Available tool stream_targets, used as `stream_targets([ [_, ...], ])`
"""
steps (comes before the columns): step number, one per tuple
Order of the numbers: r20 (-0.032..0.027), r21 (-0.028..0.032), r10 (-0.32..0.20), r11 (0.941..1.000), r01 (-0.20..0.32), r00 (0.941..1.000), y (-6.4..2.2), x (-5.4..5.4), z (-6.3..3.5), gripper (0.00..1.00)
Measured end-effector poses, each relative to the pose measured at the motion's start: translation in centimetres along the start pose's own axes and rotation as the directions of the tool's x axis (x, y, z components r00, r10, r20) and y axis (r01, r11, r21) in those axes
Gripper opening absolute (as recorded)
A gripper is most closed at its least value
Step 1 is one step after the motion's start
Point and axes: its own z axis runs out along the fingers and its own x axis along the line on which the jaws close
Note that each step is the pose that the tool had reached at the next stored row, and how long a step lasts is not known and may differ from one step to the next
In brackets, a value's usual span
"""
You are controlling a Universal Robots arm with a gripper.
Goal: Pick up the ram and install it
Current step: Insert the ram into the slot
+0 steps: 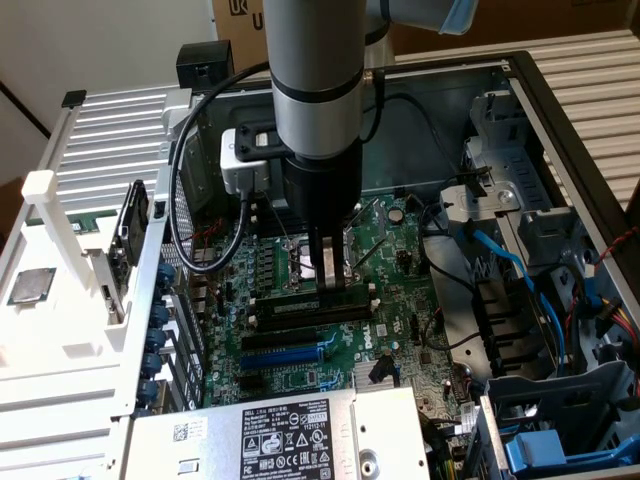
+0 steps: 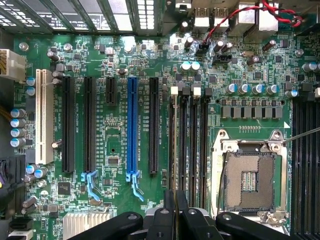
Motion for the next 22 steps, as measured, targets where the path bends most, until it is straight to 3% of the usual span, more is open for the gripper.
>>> stream_targets([
  [22,-0.0071,0.0029,-0.006,1.0000,0.006,1.0000,0.04,-0.05,0.18,0.13],
])
